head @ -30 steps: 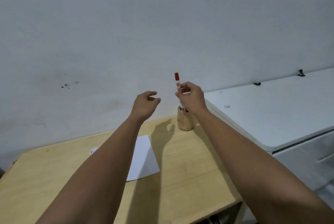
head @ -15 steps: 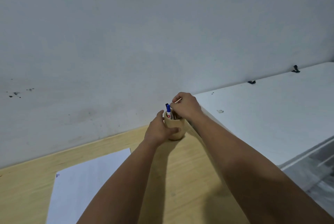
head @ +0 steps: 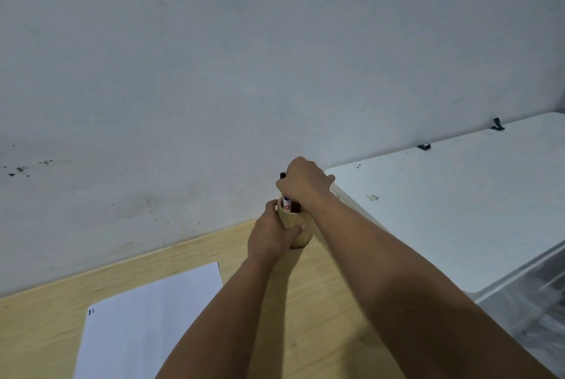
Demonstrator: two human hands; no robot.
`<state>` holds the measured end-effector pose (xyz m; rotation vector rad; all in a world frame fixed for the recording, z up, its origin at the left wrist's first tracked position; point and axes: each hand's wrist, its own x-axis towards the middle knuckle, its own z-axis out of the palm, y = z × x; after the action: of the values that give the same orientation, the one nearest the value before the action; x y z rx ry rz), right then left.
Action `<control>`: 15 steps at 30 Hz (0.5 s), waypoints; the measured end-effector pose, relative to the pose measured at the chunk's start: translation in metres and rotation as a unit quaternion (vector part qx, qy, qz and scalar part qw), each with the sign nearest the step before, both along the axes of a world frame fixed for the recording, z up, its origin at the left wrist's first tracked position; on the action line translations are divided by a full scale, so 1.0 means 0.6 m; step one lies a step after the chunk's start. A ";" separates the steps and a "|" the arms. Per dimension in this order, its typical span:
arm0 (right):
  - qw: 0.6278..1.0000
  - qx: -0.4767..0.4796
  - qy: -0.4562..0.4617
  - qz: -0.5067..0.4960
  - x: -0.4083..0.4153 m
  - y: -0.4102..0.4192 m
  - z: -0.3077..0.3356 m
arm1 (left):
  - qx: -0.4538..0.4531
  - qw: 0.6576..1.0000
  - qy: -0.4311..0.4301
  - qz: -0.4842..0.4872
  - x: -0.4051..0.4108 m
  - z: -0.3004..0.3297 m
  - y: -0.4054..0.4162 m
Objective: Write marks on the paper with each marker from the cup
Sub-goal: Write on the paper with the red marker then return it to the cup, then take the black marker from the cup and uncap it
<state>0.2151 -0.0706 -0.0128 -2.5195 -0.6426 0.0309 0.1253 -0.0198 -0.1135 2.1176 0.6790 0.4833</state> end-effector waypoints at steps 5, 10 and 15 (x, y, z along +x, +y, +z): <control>0.981 0.189 -0.041 0.003 0.002 -0.022 0.065 | 0.013 1.000 0.022 -0.009 -0.020 0.028 0.002; 0.931 0.353 -0.033 0.084 -0.040 -0.032 0.117 | 0.028 0.999 -0.002 0.018 -0.082 0.091 0.028; 0.911 0.360 0.107 0.172 -0.123 -0.013 0.105 | 0.041 0.995 -0.057 0.077 -0.187 0.154 0.070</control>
<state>0.1411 -0.0786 0.0500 -1.6480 -0.8182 0.1625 0.0131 0.0224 -0.0213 2.1041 0.7703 0.7221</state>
